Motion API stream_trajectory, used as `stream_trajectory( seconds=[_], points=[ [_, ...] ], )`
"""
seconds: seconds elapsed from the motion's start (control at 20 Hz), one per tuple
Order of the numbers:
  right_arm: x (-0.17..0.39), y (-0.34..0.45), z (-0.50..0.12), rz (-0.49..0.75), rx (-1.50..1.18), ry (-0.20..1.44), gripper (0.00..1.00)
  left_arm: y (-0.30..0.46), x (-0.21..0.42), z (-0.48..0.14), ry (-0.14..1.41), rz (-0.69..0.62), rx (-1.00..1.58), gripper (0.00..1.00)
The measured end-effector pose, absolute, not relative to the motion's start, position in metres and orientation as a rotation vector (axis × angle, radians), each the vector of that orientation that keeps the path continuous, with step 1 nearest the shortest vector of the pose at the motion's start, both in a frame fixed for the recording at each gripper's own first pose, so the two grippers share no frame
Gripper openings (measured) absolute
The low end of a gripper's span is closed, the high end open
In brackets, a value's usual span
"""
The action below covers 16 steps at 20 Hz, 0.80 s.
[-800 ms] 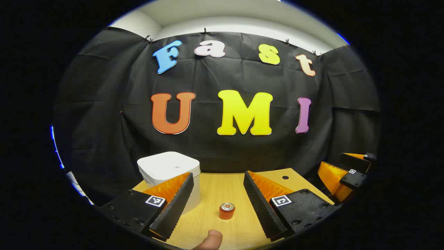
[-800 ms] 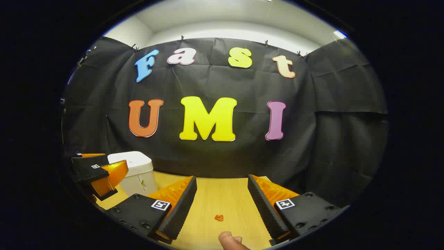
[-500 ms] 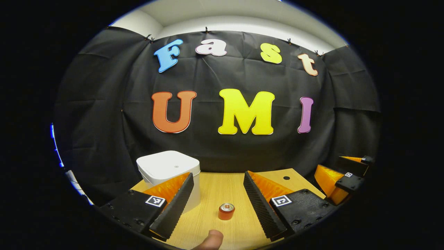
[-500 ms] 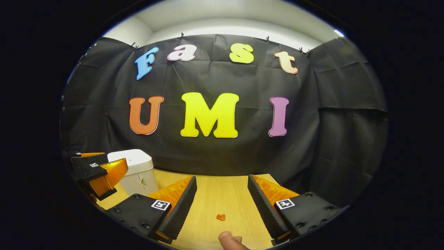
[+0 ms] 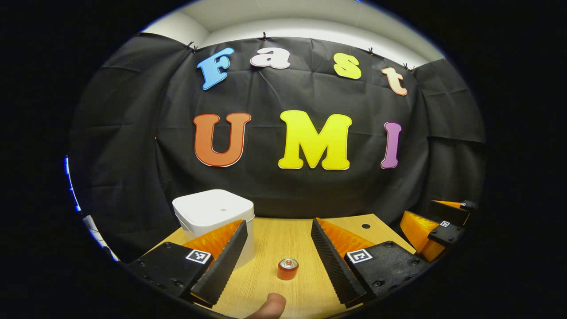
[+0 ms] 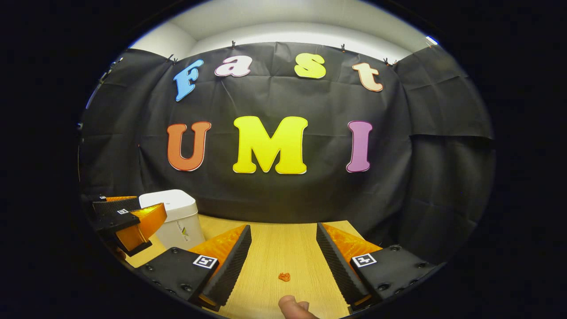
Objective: Press the lid of the desktop garbage bin to open it, pick up the crumpled paper on the desktop and throw it into the bin, then pick up the pop can on the desktop and drop it into the bin, and finally close the garbage bin lid.
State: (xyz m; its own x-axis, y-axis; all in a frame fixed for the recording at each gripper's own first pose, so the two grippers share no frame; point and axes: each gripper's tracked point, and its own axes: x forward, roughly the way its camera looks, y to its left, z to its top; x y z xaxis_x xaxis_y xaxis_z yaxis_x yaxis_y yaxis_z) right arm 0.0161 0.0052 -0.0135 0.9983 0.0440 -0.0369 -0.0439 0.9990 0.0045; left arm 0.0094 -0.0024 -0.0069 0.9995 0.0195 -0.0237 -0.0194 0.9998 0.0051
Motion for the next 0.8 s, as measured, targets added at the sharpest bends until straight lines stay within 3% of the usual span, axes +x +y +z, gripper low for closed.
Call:
stream_trajectory(
  seconds=[0.1, 0.15, 0.2, 0.25, 0.35, 0.8],
  points=[
    [0.016, 0.005, -0.012, 0.047, 0.002, 0.033, 0.94, -0.004, 0.010, -0.006, 0.025, 0.013, 0.006, 0.95],
    [0.017, 0.005, -0.013, 0.046, 0.001, 0.032, 0.94, -0.005, 0.010, -0.006, 0.025, 0.009, 0.008, 1.00],
    [0.017, 0.005, -0.013, 0.045, -0.001, 0.036, 0.94, -0.005, 0.011, -0.006, 0.026, 0.004, 0.007, 0.95],
    [0.018, 0.006, -0.015, 0.046, 0.000, 0.039, 0.94, -0.004, 0.011, -0.006, 0.025, 0.005, 0.010, 1.00],
    [0.020, 0.007, -0.017, 0.045, 0.006, 0.048, 0.94, -0.004, 0.014, -0.006, 0.021, -0.008, 0.011, 0.95],
    [0.022, 0.011, -0.037, 0.059, -0.007, 0.110, 0.94, 0.013, 0.037, 0.003, 0.006, 0.030, 0.035, 0.95]
  ],
)
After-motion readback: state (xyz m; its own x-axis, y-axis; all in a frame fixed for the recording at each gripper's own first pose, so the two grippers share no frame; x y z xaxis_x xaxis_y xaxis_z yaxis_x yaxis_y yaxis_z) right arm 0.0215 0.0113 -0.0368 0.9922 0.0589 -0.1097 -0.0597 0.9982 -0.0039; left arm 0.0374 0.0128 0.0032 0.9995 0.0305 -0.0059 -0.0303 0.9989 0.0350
